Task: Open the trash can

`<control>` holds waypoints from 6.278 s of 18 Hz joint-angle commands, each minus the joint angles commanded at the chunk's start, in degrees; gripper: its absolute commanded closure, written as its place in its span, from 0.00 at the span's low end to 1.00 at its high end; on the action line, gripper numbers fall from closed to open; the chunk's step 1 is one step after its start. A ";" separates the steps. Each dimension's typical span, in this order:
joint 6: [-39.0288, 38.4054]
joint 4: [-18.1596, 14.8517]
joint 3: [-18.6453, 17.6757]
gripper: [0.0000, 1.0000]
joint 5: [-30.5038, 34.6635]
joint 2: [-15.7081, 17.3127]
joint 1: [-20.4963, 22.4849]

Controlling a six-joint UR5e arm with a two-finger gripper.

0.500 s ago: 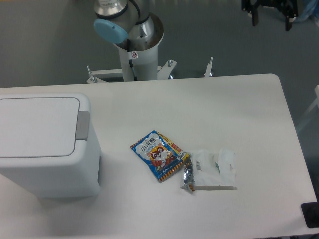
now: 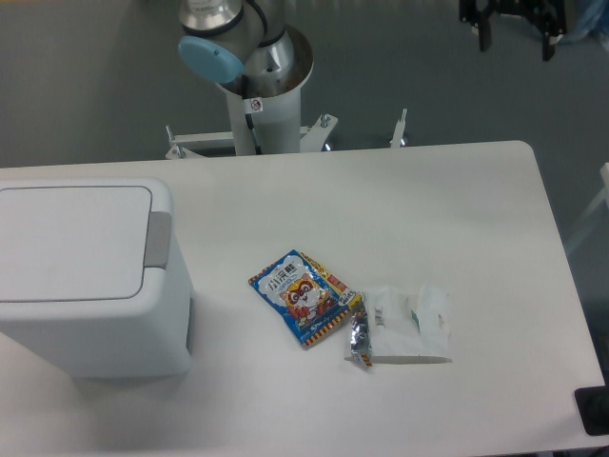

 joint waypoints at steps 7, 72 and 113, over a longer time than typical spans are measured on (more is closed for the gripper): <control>-18.95 0.00 -1.49 0.00 -0.09 2.64 -10.98; -97.38 15.91 1.67 0.00 -17.76 -13.88 -44.13; -97.12 15.99 1.06 0.00 -17.58 -14.15 -44.31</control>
